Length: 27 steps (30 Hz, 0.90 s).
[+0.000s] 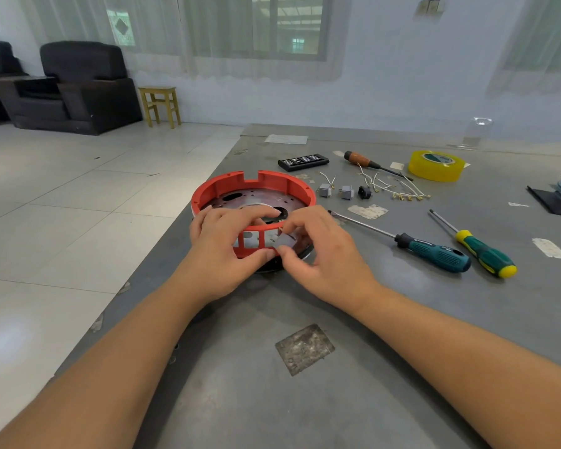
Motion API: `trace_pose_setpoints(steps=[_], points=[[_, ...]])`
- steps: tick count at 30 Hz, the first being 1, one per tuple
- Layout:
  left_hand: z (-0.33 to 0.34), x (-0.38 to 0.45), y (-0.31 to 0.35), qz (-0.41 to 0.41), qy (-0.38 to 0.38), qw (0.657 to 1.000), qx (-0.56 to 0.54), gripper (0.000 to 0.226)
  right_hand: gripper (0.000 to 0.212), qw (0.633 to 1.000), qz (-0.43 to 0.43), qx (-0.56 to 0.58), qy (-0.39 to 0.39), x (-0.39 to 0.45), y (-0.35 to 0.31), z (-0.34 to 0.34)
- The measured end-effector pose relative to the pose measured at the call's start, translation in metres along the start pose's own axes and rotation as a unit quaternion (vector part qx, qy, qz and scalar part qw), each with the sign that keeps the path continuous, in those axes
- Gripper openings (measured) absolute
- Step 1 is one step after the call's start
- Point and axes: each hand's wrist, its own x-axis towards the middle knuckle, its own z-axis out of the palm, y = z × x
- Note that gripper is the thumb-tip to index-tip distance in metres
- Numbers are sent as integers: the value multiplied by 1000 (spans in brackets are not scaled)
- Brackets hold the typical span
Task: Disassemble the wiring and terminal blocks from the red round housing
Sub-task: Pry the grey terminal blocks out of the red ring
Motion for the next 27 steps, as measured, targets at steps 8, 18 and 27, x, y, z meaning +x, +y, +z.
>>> trace_pose_setpoints(steps=[8, 18, 27], points=[[6, 1, 12, 39, 69, 997, 12, 34, 20, 957, 134, 255, 28, -4, -1, -6], [10, 1, 16, 40, 41, 998, -8, 26, 28, 990, 13, 124, -60, -1, 9, -34], [14, 1, 14, 0, 43, 999, -10, 36, 14, 995, 26, 91, -35, 3, 19, -39]])
